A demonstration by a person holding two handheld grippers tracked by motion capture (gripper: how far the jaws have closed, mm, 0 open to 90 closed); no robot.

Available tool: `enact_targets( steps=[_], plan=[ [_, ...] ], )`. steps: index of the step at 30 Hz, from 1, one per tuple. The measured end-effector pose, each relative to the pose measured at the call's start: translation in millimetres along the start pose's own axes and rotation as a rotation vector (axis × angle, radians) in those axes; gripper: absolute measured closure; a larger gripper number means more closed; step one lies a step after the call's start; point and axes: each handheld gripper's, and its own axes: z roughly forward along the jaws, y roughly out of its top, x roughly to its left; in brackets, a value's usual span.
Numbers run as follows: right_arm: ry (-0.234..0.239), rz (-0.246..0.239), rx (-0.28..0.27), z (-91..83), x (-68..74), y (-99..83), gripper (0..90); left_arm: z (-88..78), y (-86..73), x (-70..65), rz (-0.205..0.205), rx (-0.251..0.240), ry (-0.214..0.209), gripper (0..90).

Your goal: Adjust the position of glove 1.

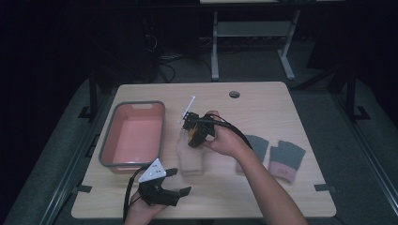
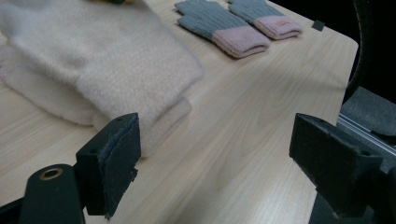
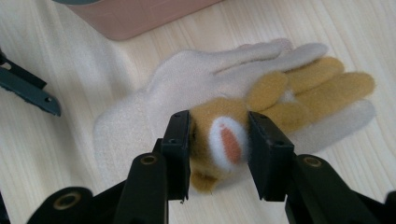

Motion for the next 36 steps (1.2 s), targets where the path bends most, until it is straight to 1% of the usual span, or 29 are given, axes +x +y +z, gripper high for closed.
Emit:
enact_targets(
  steps=[3,6,9,11,14,15,17,19,23,25,27,31,34,35,36],
  plan=[
    [0.012,-0.001,0.005,4.2,-1.4,1.8,61.8,-0.4,0.1,0.1,-0.002,-0.001,0.003,16.7],
    [0.013,-0.006,0.014,7.6,-2.8,2.4,61.8,-0.2,0.2,-0.1,-0.002,-0.001,0.001,16.7],
    [0.019,-0.001,0.023,11.2,-3.9,2.8,61.7,0.7,0.1,-1.1,-0.005,-0.006,0.0,16.7],
    [0.024,0.0,0.044,17.5,-5.7,3.4,61.3,0.7,0.0,-1.8,-0.005,-0.005,0.0,16.7],
    [0.028,0.001,0.054,21.6,-6.6,3.7,61.1,0.5,0.1,-1.6,-0.005,-0.005,0.0,16.7],
    [0.027,0.005,0.068,26.0,-7.4,3.7,60.9,0.3,0.0,-1.5,-0.009,-0.007,0.001,16.7],
    [0.031,0.014,0.066,29.8,-8.6,2.7,60.7,0.4,0.2,-1.0,-0.003,-0.006,0.002,16.7],
    [0.038,0.022,0.063,32.9,-9.6,0.9,60.6,0.9,0.2,-1.5,-0.01,-0.004,0.002,16.7],
    [0.033,0.028,0.078,38.7,-10.4,-3.3,60.2,1.7,0.0,-1.2,-0.004,0.003,0.006,16.7],
    [0.033,0.03,0.075,39.5,-10.8,-4.1,60.0,1.7,-0.1,-1.2,-0.004,0.004,0.007,16.7],
    [0.047,0.042,0.066,41.6,-11.9,-6.1,59.7,1.6,-0.2,-1.2,-0.007,0.003,0.009,16.7],
    [0.047,0.064,0.07,48.4,-12.1,-11.1,58.5,1.7,0.1,-1.2,-0.001,0.006,0.01,16.7],
    [0.048,0.071,0.059,48.9,-12.1,-13.3,58.3,2.6,-0.1,-1.3,-0.004,0.004,0.01,16.7],
    [0.054,0.086,0.049,48.7,-12.6,-15.2,57.8,2.9,-0.2,-1.0,-0.005,0.01,0.013,16.7],
    [0.057,0.088,0.044,48.6,-12.8,-16.0,57.4,3.1,-0.4,-0.9,-0.005,0.011,0.014,16.7]
  ],
)
